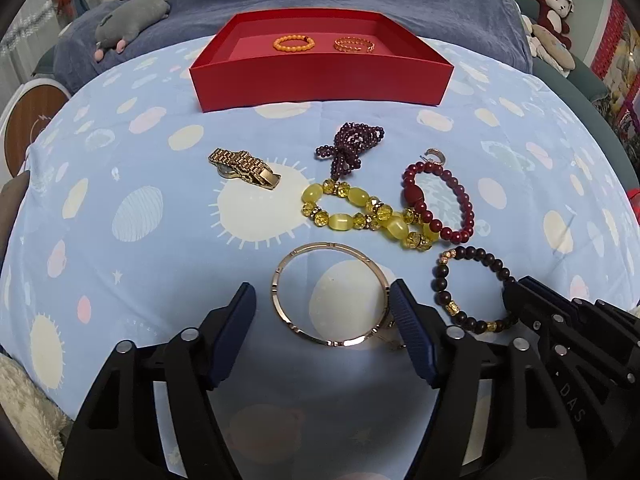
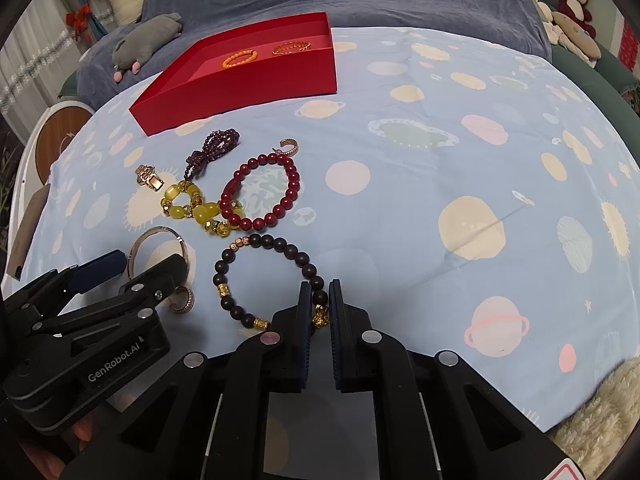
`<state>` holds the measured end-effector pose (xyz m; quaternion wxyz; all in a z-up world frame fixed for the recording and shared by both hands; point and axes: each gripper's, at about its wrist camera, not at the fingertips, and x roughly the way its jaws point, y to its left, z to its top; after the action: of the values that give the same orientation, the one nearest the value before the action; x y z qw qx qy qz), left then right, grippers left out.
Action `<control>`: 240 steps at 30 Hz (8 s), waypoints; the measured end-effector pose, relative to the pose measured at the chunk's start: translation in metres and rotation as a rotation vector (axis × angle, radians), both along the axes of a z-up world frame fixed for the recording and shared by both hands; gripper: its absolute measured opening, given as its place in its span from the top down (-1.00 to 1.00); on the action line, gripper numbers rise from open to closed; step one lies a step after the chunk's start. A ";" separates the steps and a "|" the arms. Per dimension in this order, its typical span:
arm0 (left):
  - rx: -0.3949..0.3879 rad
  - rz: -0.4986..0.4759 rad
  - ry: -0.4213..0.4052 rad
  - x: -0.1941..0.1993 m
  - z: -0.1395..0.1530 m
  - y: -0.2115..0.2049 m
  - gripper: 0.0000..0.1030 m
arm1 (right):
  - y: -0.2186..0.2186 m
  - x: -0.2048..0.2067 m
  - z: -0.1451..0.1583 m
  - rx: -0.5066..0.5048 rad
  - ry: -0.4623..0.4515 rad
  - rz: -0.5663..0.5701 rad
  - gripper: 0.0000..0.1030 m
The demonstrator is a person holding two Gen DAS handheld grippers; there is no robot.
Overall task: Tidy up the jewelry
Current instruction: 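Grasp the rose-gold bangle with the left tool while the right tool grasps the black bead bracelet, then place the rose-gold bangle and black bead bracelet in the red tray, open both tools, then grasp the gold watch with the left tool while the right tool grasps the red bead bracelet, then place the gold watch and red bead bracelet in the red tray, open both tools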
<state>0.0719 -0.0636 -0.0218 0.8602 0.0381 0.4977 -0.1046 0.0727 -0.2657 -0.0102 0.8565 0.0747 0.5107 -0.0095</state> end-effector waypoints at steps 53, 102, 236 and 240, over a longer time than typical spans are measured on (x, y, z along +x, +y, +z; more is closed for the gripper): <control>-0.125 0.118 -0.040 0.014 0.079 0.067 -0.11 | -0.016 -0.004 0.093 0.076 -0.168 -0.010 0.86; -0.111 0.134 -0.107 0.196 0.079 0.024 -0.31 | -0.014 0.185 0.084 0.082 -0.196 0.004 0.37; -0.253 0.110 -0.077 0.114 0.118 0.047 0.78 | -0.006 0.118 0.117 0.179 -0.229 -0.014 0.86; -0.256 0.098 -0.099 0.141 0.125 0.037 0.78 | -0.002 0.150 0.123 0.205 -0.242 0.000 0.86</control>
<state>0.2130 -0.0263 0.1034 0.8856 -0.0914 0.4384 -0.1232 0.2223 -0.2672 0.1128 0.8996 0.1622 0.4021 0.0515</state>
